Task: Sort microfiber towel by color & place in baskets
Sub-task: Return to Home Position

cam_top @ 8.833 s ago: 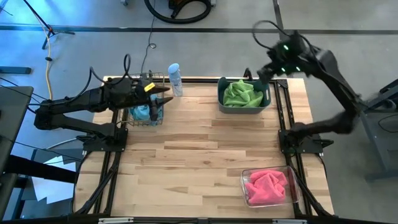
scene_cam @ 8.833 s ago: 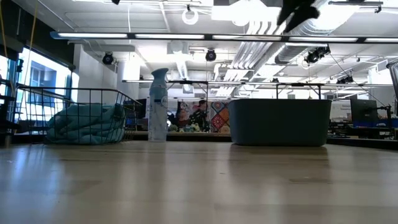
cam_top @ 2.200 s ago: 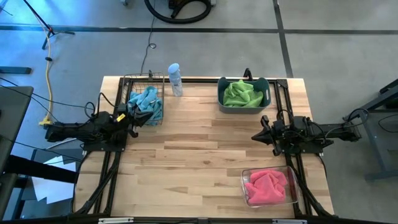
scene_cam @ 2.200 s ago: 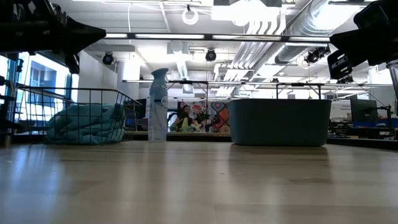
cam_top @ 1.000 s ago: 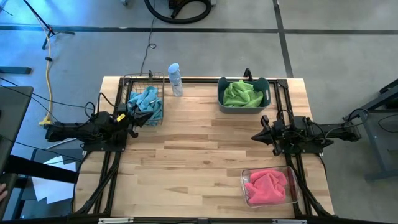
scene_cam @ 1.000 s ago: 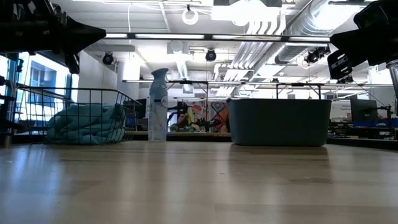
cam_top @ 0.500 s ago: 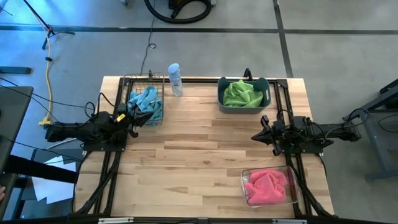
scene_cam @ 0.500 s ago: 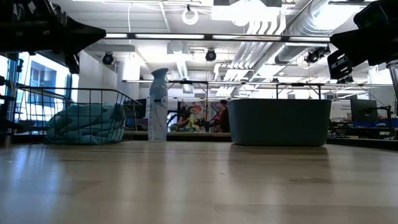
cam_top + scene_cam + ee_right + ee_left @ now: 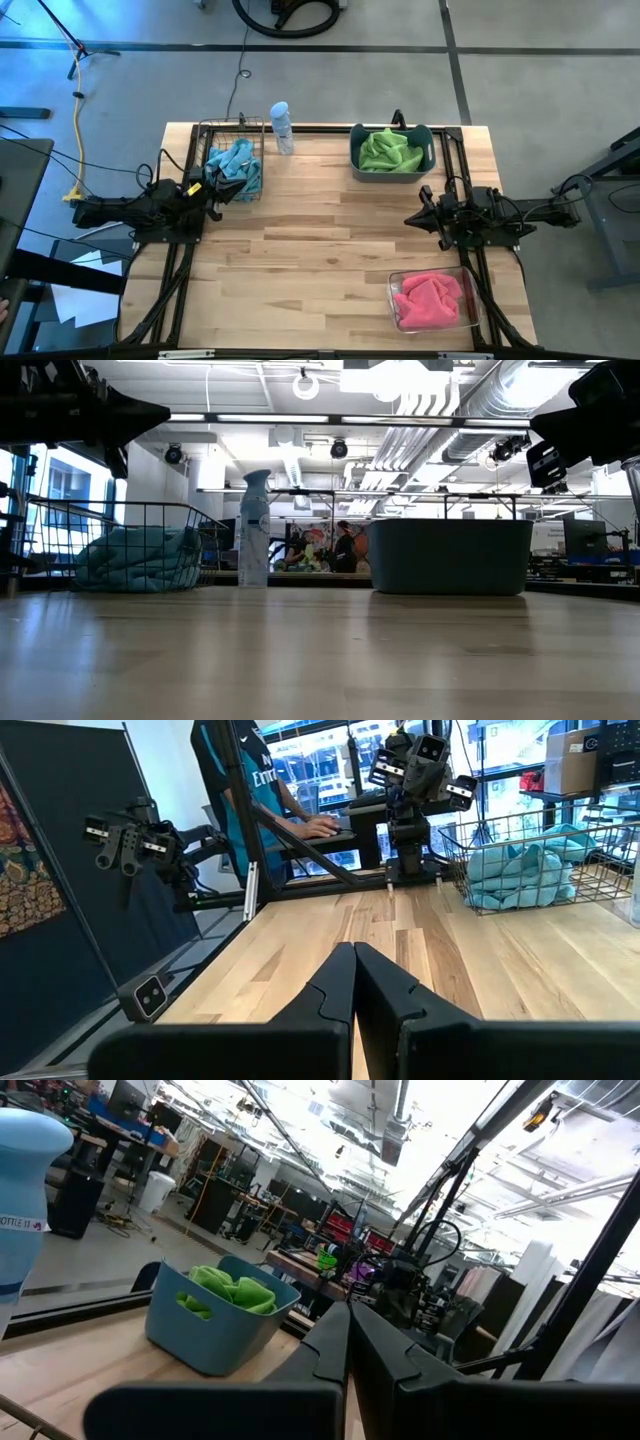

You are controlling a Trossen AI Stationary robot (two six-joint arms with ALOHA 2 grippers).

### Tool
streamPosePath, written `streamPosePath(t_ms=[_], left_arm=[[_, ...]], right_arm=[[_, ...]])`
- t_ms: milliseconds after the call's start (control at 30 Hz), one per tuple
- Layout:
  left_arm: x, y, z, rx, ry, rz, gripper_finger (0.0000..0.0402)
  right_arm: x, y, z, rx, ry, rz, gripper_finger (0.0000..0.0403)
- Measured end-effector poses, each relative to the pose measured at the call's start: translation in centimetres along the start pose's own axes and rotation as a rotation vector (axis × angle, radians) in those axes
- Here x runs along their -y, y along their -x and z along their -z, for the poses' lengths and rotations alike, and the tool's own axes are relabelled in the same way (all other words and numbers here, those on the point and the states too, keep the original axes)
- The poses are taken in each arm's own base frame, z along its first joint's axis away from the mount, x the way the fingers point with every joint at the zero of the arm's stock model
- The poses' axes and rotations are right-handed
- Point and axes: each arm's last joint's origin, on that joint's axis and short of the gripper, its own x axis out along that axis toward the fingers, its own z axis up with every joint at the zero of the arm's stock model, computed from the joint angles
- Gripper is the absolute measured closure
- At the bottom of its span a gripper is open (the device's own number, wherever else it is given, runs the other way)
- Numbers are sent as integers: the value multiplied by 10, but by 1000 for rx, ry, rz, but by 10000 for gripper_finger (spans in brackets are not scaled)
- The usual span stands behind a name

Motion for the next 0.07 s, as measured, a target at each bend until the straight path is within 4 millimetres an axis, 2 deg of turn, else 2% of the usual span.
streamPosePath(t_ms=[67], left_arm=[[0,0,0,0,0,0,401]], right_arm=[[0,0,0,0,0,0,402]])
